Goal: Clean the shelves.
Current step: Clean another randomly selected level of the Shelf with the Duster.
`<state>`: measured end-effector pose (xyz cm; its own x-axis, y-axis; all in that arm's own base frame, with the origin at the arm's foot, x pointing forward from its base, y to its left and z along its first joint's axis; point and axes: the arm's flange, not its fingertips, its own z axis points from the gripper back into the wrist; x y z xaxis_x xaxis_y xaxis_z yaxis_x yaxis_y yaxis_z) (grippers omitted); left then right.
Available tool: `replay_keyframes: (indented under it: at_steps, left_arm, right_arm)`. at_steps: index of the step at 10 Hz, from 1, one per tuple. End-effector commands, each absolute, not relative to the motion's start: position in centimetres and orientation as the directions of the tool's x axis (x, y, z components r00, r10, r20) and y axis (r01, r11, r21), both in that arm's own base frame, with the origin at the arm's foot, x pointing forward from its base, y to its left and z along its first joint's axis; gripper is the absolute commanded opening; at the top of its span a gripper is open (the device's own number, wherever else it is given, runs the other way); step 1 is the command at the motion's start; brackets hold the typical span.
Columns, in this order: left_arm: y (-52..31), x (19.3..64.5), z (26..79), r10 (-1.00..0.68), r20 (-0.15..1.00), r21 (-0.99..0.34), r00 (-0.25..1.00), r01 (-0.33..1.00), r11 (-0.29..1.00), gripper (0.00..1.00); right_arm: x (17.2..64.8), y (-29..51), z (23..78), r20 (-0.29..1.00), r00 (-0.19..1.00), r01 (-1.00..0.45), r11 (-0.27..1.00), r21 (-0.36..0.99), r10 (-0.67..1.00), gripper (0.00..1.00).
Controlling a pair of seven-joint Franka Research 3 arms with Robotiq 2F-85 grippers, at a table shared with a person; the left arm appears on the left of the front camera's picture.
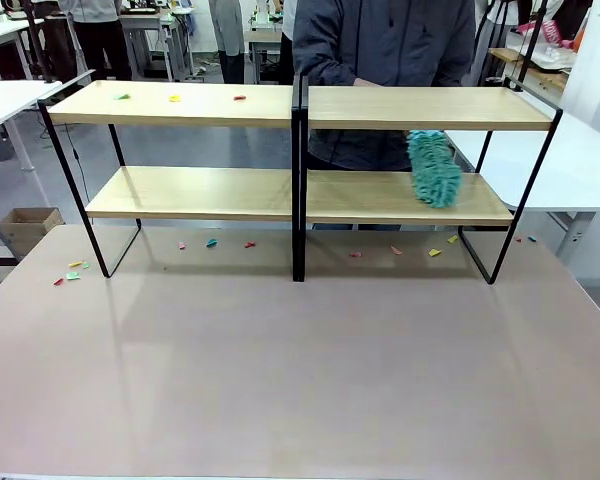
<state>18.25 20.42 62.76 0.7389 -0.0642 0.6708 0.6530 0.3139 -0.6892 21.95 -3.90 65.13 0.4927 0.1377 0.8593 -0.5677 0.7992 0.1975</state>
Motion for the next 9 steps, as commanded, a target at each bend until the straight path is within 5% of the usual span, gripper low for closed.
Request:
replay_keyframes:
  at_steps: [1,6,9]
  left_arm:
    - [20.1,18.2,62.8,-0.055,0.694,-0.676,0.718,0.676,0.293,0.13]
    - [20.4,18.3,62.8,-0.064,0.671,-0.689,0.738,0.654,0.313,0.13]
    - [11.5,17.6,63.9,-0.127,0.592,-0.737,0.796,0.599,0.315,0.13]
  right_arm:
    - [22.0,-3.9,65.1,0.862,0.487,-0.578,0.791,0.201,0.137,1.00]
    - [22.0,-3.9,65.1,0.862,0.487,-0.578,0.791,0.201,0.137,1.00]
    - [22.0,-3.9,65.1,0.862,0.487,-0.578,0.791,0.201,0.137,1.00]
